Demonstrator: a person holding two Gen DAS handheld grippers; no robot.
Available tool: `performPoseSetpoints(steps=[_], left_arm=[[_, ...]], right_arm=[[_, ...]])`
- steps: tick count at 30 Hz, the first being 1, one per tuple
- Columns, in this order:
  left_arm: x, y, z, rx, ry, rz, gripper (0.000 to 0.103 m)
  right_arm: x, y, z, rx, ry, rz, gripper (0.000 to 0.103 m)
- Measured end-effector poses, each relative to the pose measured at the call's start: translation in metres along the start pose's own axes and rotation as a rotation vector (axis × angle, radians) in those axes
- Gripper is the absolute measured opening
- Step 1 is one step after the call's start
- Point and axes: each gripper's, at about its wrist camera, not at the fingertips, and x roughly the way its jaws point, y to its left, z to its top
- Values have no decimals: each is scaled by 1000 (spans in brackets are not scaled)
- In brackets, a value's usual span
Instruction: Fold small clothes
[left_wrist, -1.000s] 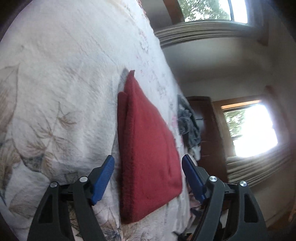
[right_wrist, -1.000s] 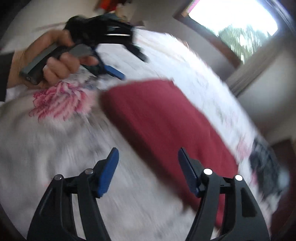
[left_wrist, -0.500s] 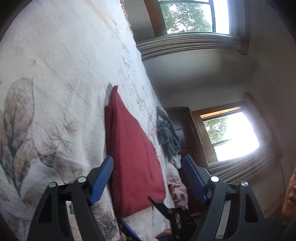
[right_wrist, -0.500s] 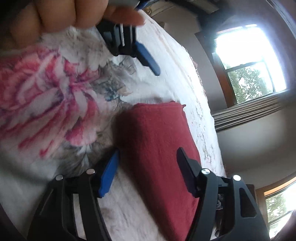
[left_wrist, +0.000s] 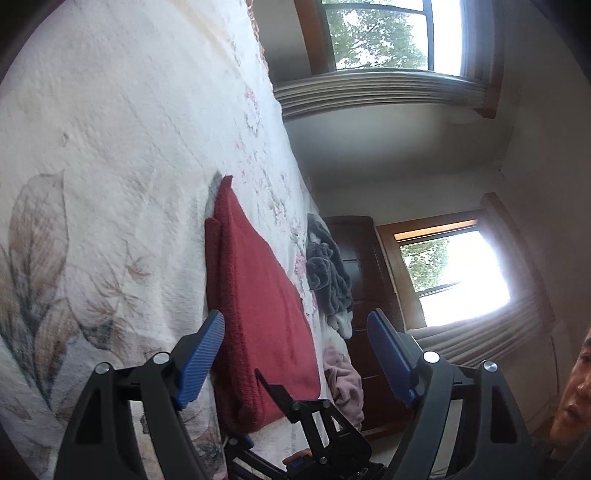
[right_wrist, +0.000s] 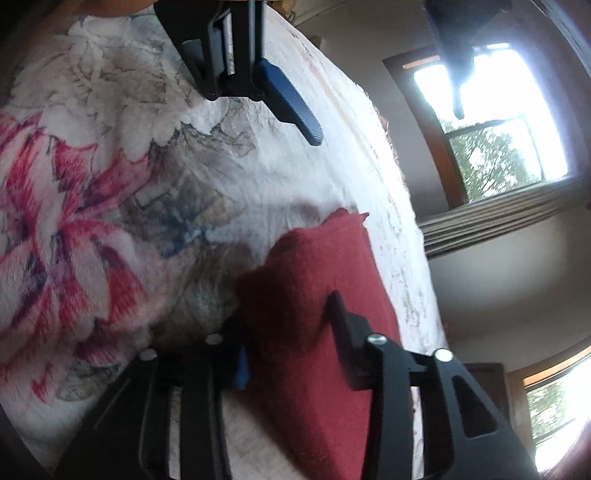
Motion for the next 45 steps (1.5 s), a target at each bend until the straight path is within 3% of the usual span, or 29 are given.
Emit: performPoseSetpoints(steps=[6, 11, 19, 28, 31, 33, 36, 39, 45], left_arm=[[17, -1, 14, -50, 50, 28, 81], [52, -1, 29, -91, 142, 78, 89], [122, 3, 47, -113, 296, 245, 89], [182, 22, 79, -179, 370, 260, 89], [196, 19, 84, -166, 396, 274, 78], [201, 23, 85, -184, 414, 293, 46], [200, 28, 87, -203, 416, 312, 29], [198, 28, 85, -204, 407, 319, 22], [200, 14, 86, -175, 407, 345, 19]], right_arm=[[-4, -34, 3, 162, -18, 78, 17], [-3, -69, 4, 265, -36, 84, 16], [-5, -100, 0, 353, -50, 80, 16], [-13, -106, -4, 398, -62, 95, 16], [-13, -106, -5, 408, -64, 100, 16], [-13, -106, -6, 415, -63, 103, 16], [-13, -108, -7, 431, -62, 113, 16], [-14, -109, -6, 438, -65, 115, 16], [-16, -113, -7, 463, -66, 123, 16]])
